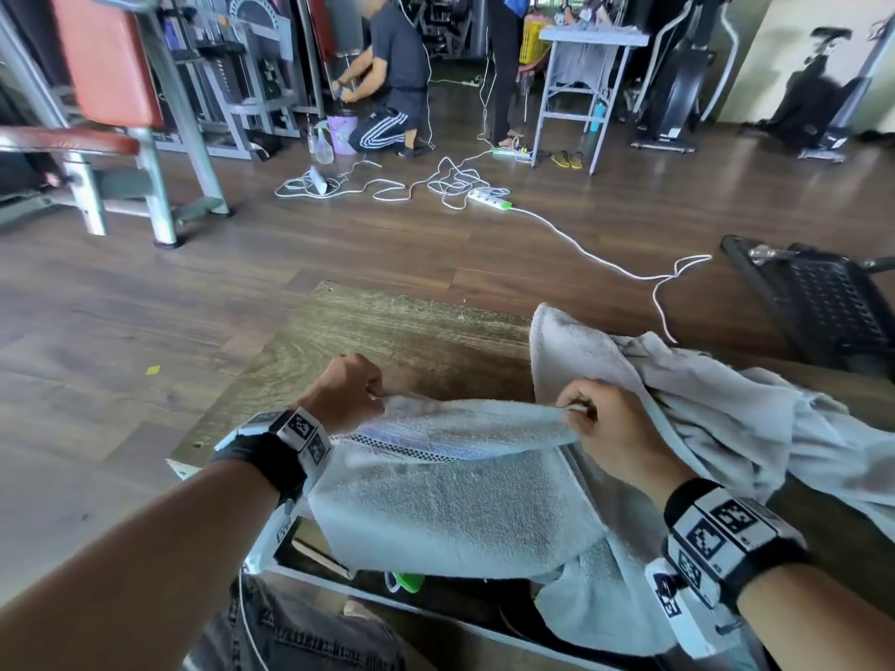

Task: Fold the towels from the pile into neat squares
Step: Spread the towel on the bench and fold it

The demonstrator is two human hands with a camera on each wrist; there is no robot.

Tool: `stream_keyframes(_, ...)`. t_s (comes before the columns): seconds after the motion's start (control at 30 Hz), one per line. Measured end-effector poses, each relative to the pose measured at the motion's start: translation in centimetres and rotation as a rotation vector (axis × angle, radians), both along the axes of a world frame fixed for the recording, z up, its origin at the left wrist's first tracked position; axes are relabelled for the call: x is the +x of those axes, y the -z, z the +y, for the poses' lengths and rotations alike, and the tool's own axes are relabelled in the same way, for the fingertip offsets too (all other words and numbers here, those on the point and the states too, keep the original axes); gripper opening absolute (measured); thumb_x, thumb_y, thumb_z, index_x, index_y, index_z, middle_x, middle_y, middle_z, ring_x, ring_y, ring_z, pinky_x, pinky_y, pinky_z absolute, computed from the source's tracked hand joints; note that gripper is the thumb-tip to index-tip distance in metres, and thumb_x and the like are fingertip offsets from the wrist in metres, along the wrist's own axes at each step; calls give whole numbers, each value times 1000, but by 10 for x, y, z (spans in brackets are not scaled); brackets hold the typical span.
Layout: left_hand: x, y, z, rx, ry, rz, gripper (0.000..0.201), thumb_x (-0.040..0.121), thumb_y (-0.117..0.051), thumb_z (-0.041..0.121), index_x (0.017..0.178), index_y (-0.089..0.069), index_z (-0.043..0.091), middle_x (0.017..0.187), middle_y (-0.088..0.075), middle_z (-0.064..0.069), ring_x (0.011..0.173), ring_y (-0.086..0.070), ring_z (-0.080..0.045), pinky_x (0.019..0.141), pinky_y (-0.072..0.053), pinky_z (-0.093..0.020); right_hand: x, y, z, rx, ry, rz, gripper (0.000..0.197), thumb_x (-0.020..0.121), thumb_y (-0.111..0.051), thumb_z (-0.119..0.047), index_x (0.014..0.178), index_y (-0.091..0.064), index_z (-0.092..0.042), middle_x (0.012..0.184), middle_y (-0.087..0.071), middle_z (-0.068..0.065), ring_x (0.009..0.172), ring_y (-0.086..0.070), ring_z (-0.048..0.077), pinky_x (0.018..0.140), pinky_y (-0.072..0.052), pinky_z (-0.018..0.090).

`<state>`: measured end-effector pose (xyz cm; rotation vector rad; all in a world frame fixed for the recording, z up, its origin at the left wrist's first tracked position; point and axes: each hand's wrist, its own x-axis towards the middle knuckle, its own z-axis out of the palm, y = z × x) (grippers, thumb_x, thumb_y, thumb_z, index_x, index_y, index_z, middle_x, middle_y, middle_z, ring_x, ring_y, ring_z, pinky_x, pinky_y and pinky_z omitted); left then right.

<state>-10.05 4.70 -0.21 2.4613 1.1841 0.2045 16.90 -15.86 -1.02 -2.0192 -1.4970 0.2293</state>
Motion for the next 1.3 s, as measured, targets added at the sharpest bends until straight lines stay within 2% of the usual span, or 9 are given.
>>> stream_keyframes(0.13, -6, -41, -6, -29, 48, 27, 5, 79, -74, 8, 82, -71, 5, 80, -63, -1, 70, -60, -12, 58, -51, -19, -3, -36, -3, 127, 34, -45, 19, 89, -65, 4, 88, -70, -14, 85, -66, -3, 78, -58, 8, 65, -38, 9)
stream_keyframes(0.23, -11, -86, -13, 31, 136, 22, 3, 78, -77, 9, 80, -75, 7, 69, -63, 5, 59, -56, -7, 49, -41, -11, -4, -68, -10, 181, 32, -63, 21, 87, -64, 8, 86, -70, -12, 79, -66, -4, 70, -57, 5, 63, -38, 10)
stream_keyframes(0.4, -29, -140, -24, 35, 110, -252, 13, 69, -86, 2, 76, -78, 9, 70, -69, 4, 55, -59, 9, 55, -43, -6, -3, -110, -27, 182, 76, -49, 22, 85, -66, 6, 81, -67, -15, 75, -72, 2, 70, -66, 19, 63, -46, 23)
stream_keyframes(0.53, -50, -168, -42, 47, 79, -404, 16, 67, -89, 10, 78, -80, 16, 66, -72, 9, 58, -56, 4, 61, -48, -15, -3, -137, -49, 265, 118, -28, 16, 84, -68, 7, 85, -72, -9, 72, -69, -1, 68, -64, 11, 60, -39, 7)
stream_keyframes(0.63, -62, -182, -62, 63, 92, -475, 14, 68, -89, 15, 78, -81, 19, 69, -75, 9, 60, -56, 4, 60, -47, -10, -3, -150, -63, 290, 124, 1, 17, 86, -67, 5, 84, -73, -10, 74, -69, -4, 66, -61, -4, 59, -41, 5)
stream_keyframes(0.77, -71, -197, -79, 127, 127, -473, 9, 73, -85, 16, 81, -80, 18, 76, -76, 6, 68, -65, 2, 61, -51, -11, -4, -163, -77, 302, 143, 20, 15, 91, -68, -3, 85, -74, -15, 85, -74, -3, 80, -68, 11, 71, -50, 18)
stream_keyframes(0.97, -78, -207, -87, 202, 172, -425, 6, 82, -78, 17, 81, -75, 13, 77, -75, -3, 75, -69, -25, 71, -56, -35, -15, -183, -99, 318, 157, 48, 11, 90, -71, -8, 86, -75, -18, 87, -74, -7, 83, -69, 7, 76, -56, 28)
stream_keyframes(1.17, -89, -208, -96, 277, 176, -478, 8, 77, -82, 23, 77, -77, 17, 70, -73, 5, 60, -61, -4, 62, -51, -16, -28, -191, -119, 309, 141, 25, 4, 85, -78, -8, 87, -74, -9, 83, -74, 3, 76, -69, 14, 63, -49, 11)
stream_keyframes(1.3, -96, -205, -101, 292, 174, -498, 8, 75, -83, 25, 76, -77, 19, 69, -73, 9, 59, -61, 1, 60, -51, -14, -32, -190, -122, 279, 170, 20, 5, 84, -79, -9, 86, -76, -13, 83, -75, 4, 83, -73, 21, 75, -57, 30)
